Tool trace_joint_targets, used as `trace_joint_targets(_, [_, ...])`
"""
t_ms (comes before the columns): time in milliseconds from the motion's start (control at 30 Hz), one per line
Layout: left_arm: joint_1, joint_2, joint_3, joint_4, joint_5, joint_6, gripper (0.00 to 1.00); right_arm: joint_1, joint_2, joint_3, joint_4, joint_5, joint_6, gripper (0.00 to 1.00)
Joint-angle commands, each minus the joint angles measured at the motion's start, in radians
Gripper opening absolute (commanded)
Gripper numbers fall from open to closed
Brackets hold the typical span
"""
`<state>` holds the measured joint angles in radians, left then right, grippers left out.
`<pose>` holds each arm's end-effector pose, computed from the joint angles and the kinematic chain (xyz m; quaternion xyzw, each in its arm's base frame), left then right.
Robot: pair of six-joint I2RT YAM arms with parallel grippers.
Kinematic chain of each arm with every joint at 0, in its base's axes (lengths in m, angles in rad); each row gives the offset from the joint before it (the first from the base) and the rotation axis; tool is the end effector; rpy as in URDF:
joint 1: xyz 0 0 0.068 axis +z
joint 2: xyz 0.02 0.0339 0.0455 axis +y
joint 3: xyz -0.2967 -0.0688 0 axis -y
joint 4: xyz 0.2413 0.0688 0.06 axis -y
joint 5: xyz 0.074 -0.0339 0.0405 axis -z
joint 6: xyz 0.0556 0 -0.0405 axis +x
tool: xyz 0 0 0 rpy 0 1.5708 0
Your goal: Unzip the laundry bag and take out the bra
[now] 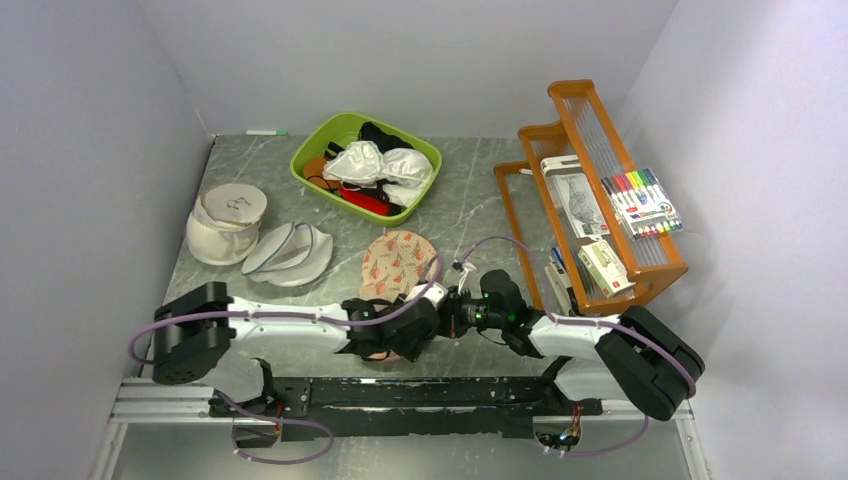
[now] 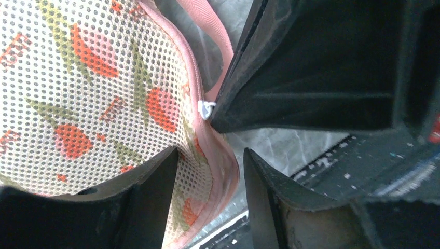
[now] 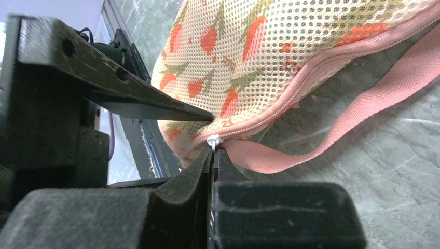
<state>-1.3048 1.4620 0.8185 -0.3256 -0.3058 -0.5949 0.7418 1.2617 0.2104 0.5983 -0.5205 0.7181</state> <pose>0.0920 -0.2742 0.2070 0.2857 0.9008 -0.1536 0.2887 0.1373 0.1633 0.1630 -0.1461 0.8176 0.5043 0.2364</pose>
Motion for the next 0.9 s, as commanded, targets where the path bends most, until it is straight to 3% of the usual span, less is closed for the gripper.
trace_joint_targets(0, [-0.033, 0.099, 0.086, -0.093, -0.155, -0.005, 0.57, 0.004, -0.025, 0.013, 0.016, 0.012, -0.007, 0.0])
trace_joint_targets(200, [-0.046, 0.108, 0.08, -0.136, -0.229, -0.044, 0.25, 0.002, -0.036, 0.006, -0.022, 0.061, -0.033, 0.0])
trace_joint_targets(300, [-0.047, 0.065, 0.042, -0.128, -0.213, -0.048, 0.16, 0.001, -0.028, -0.003, -0.035, 0.12, -0.049, 0.0])
trace_joint_targets(500, [-0.047, -0.024, -0.039, -0.101, -0.181, -0.07, 0.07, -0.034, 0.049, 0.022, -0.044, 0.215, -0.081, 0.0])
trace_joint_targets(867, [-0.047, -0.046, -0.105, -0.13, -0.223, -0.148, 0.07, -0.202, 0.089, 0.127, -0.114, 0.339, -0.179, 0.0])
